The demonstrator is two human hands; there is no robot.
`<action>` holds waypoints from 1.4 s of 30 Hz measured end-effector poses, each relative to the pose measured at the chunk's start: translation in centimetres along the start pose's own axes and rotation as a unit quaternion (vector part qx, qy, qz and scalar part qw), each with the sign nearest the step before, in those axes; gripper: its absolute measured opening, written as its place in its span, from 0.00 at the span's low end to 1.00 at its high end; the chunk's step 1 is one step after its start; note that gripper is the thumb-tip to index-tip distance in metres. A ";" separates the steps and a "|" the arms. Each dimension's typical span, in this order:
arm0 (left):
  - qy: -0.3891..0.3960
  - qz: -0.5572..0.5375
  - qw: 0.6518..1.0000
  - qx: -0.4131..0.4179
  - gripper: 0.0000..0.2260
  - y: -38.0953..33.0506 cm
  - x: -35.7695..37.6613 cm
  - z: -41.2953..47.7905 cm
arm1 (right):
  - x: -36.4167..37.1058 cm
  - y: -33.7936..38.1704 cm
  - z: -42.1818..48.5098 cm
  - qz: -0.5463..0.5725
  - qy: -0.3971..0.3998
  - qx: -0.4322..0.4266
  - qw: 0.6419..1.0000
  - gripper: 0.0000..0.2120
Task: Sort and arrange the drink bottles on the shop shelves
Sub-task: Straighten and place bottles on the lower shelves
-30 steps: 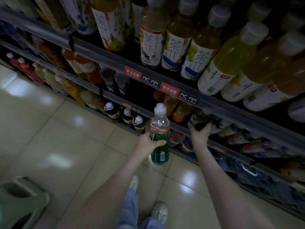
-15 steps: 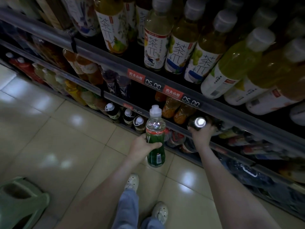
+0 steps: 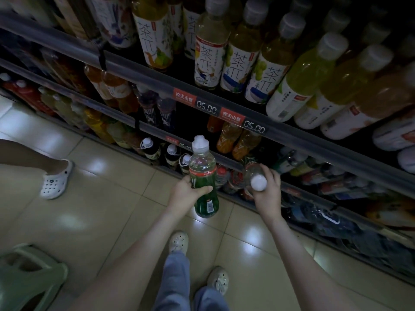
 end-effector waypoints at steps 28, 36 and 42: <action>0.002 0.159 0.980 0.117 0.29 -7.6 -3.2 0.9 | -1.3 0.1 1.4 0.070 -0.142 0.119 0.980 0.33; -0.013 0.166 0.972 0.168 0.27 -7.8 0.5 6.4 | 0.1 -6.8 6.8 0.046 -0.144 0.123 0.981 0.21; -0.034 0.147 0.974 0.170 0.28 -6.9 2.7 8.4 | 0.1 -9.2 9.2 0.093 -0.172 0.124 0.973 0.23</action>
Point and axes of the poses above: each hand's wrist, its own z-axis towards the middle knuckle, its own x-axis out of the palm, y = z × x, the point moved 9 cm from there along z, towards the middle knuckle, and after that the axes turned 14 degrees about -x, right-handed, at the moved point
